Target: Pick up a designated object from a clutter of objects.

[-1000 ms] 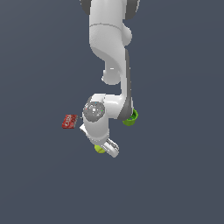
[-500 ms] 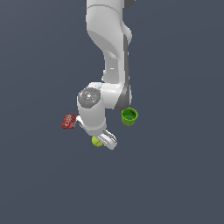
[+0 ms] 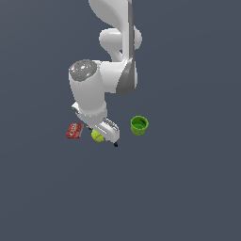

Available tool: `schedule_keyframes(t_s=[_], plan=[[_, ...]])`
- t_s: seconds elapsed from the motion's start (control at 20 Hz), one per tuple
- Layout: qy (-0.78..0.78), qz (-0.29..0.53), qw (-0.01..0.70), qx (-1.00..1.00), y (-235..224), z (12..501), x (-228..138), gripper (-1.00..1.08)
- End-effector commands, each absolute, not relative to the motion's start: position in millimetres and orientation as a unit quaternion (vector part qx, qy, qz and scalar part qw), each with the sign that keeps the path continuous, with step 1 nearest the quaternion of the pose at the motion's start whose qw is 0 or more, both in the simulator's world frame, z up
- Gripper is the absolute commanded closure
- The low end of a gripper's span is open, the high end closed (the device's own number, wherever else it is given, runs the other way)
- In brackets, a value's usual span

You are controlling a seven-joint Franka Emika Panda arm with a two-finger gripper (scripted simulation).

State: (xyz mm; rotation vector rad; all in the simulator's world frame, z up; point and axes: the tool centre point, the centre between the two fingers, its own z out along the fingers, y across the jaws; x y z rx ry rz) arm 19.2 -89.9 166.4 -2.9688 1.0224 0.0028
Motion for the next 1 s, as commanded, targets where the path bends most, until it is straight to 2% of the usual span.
schedule_keyframes(t_s=[0.0, 0.55, 0.95], plan=[[0.326, 0.0, 0.001, -0.945, -96.4, 190.0, 8.5, 1.08], [0.326, 0.0, 0.001, -0.945, -126.5, 293.6, -38.5, 1.08], [0.326, 0.0, 0.0, -0.945, -142.1, 347.3, -60.6, 1.08]])
